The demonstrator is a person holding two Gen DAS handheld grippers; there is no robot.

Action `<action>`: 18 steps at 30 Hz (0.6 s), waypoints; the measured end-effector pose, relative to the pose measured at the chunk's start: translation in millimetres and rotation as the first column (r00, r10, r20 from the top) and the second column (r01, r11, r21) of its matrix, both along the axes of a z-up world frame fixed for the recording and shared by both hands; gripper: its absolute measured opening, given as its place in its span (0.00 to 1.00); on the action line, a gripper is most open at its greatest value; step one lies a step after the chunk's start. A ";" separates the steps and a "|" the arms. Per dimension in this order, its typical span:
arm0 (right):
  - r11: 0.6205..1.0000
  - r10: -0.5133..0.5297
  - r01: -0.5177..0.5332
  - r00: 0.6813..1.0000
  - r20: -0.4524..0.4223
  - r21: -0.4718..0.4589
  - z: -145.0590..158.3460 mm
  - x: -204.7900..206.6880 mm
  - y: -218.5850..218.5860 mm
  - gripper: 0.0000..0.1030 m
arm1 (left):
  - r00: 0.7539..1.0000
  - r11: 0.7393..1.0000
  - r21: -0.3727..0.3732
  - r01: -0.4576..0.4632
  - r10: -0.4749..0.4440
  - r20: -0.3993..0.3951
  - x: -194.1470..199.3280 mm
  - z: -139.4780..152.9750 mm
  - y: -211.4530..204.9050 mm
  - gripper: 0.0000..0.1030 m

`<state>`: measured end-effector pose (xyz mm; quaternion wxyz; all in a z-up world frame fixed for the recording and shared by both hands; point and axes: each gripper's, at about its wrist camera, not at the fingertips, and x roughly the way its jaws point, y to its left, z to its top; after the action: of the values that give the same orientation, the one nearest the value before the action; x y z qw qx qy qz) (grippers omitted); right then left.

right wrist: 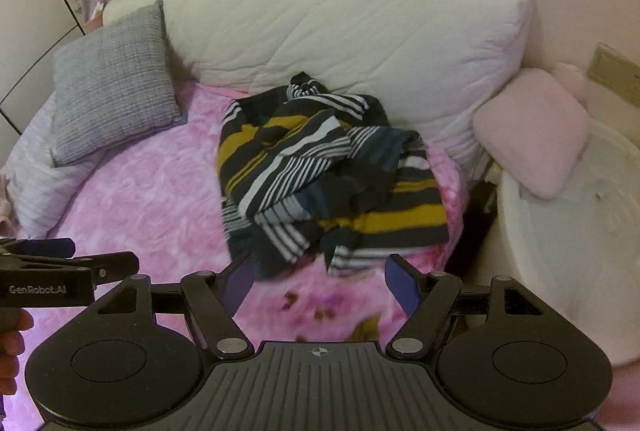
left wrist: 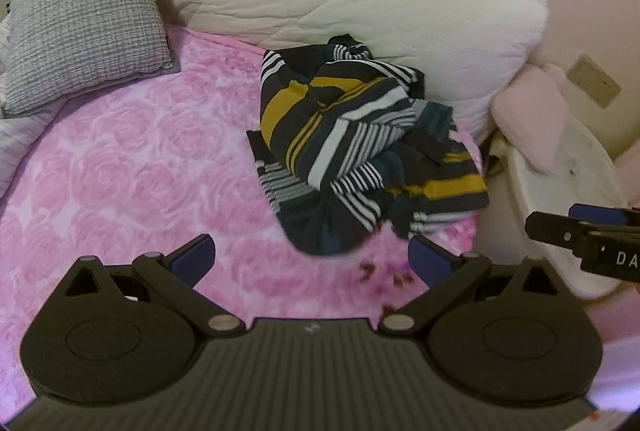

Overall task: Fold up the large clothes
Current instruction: 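Grasp the striped sweater with both grippers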

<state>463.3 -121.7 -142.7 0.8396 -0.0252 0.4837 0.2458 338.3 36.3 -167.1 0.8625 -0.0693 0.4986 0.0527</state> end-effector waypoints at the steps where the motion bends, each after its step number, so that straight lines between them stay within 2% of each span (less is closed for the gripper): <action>1: 1.000 0.005 -0.005 1.000 -0.006 -0.001 -6.1 10.9 2.9 0.68 | 1.000 1.000 -0.001 -0.006 0.006 -0.004 11.1 -5.7 0.6 0.96; 6: 1.000 0.010 -0.011 0.999 -0.046 -0.004 -40.0 63.2 17.6 0.67 | 0.999 1.000 0.015 -0.025 0.026 -0.030 67.9 -37.3 6.9 0.95; 11: 0.999 -0.029 0.027 0.995 -0.095 -0.017 -78.2 107.0 28.6 0.67 | 0.997 0.999 0.041 -0.015 0.018 -0.069 115.1 -74.1 14.2 0.95; 18: 0.995 -0.088 0.094 0.988 -0.126 0.044 -122.2 157.1 42.3 0.67 | 0.994 0.999 0.030 -0.034 0.037 -0.100 165.3 -119.7 36.4 0.95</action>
<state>620.3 -79.3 -265.0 0.8188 0.0333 0.5291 0.2202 503.6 72.7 -286.8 0.8362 -0.0634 0.5391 0.0785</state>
